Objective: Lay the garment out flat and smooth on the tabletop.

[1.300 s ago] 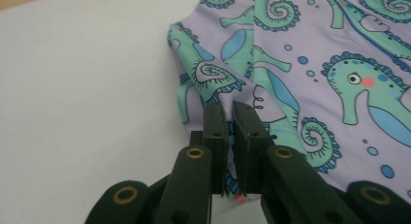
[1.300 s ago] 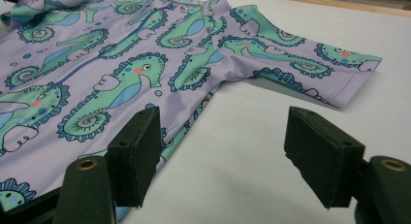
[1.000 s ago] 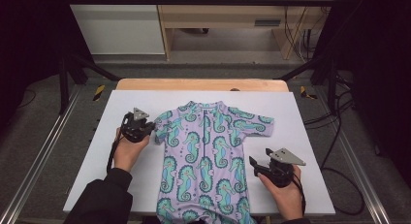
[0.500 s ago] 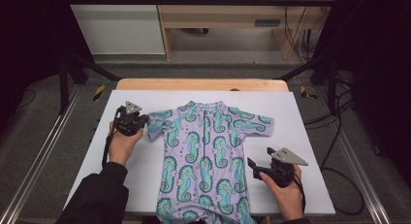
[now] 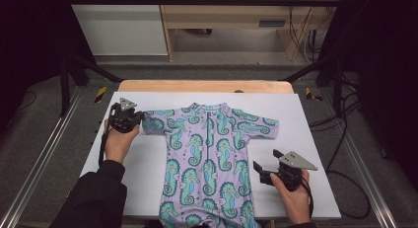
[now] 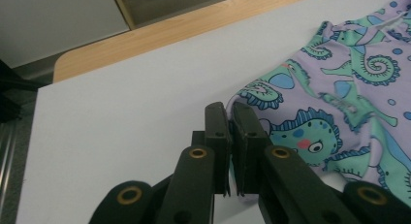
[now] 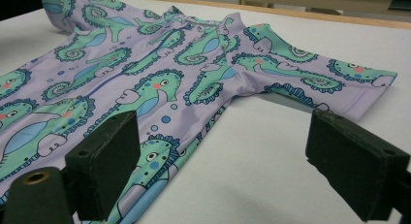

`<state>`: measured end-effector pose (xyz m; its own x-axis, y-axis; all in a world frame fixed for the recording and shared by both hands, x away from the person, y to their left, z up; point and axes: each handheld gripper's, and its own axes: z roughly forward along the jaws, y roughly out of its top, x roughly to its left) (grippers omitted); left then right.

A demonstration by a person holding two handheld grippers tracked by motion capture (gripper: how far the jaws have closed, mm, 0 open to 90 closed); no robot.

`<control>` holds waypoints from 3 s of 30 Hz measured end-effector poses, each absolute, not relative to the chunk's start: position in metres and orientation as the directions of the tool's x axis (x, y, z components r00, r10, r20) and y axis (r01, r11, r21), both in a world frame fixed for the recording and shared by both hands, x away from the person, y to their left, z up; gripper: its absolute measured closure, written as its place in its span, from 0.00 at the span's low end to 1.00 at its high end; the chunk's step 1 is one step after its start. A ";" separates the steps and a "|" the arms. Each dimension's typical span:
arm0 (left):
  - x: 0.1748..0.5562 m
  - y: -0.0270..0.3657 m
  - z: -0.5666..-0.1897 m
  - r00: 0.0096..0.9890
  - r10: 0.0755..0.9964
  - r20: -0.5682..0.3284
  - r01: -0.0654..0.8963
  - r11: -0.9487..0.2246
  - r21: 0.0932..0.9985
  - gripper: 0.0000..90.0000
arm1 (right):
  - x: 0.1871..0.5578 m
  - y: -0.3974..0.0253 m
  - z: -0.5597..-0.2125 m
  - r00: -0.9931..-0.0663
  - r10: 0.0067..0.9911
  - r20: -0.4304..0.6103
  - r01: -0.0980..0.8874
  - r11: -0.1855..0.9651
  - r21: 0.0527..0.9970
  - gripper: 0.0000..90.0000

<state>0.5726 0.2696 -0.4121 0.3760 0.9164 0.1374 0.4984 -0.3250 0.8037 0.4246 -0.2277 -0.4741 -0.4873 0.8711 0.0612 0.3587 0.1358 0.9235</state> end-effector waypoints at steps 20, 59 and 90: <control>0.592 0.286 -0.424 0.331 0.933 0.139 0.543 -0.309 0.781 0.96 | 0.426 -0.229 -0.477 -0.495 0.866 0.074 0.382 0.140 0.914 0.19; 0.412 0.216 -0.469 0.633 0.774 -0.013 0.482 -0.381 0.789 0.63 | 0.406 -0.190 -0.483 -0.577 0.814 0.057 0.468 0.273 0.840 0.38; 0.389 0.204 -0.478 0.642 0.764 0.056 0.469 -0.450 0.760 1.00 | 0.404 -0.179 -0.491 -0.632 0.774 0.045 0.493 0.357 0.794 0.99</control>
